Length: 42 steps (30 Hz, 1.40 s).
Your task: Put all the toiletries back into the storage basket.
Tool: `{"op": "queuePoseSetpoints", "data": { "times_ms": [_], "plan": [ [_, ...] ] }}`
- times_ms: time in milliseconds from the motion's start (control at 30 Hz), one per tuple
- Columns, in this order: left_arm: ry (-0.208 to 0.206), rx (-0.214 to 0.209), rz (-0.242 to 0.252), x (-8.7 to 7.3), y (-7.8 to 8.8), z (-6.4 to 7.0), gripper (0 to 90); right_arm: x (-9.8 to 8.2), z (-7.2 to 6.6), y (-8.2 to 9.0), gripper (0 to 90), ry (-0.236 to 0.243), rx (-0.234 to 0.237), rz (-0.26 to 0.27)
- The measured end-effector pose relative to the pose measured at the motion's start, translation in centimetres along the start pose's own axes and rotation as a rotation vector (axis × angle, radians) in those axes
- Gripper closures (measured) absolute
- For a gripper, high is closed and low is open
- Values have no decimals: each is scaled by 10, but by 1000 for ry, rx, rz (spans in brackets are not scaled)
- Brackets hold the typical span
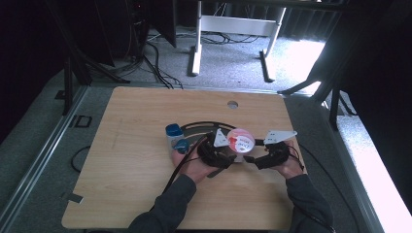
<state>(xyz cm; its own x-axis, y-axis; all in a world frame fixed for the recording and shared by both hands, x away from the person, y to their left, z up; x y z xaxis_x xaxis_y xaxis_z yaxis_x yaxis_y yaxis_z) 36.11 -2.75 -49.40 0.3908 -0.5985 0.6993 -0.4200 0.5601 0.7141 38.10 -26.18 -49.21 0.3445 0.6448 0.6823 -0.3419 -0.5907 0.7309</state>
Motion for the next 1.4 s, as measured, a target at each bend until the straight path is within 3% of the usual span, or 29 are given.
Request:
{"op": "queuePoseSetpoints", "data": {
  "times_ms": [1400],
  "plan": [
    [74, 67, 6, 4, -18, -2, 332, 4, 23, -10, 212, 5, 6, -48]
  ]
}}
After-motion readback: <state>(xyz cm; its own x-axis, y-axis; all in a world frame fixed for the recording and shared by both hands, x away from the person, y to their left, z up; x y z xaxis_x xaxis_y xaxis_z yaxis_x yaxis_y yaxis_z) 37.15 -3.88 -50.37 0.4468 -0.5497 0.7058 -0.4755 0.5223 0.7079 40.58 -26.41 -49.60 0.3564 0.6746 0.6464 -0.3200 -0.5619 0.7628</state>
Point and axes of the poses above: each handheld gripper's, and its own axes: y roughly backward along the jaws, x roughly out of its top, z roughly to its right, the point moved 1 cm from there along -y, roughly forward along the jaws, and after that the axes turned 9 degrees about -z, right-handed, at the moved point
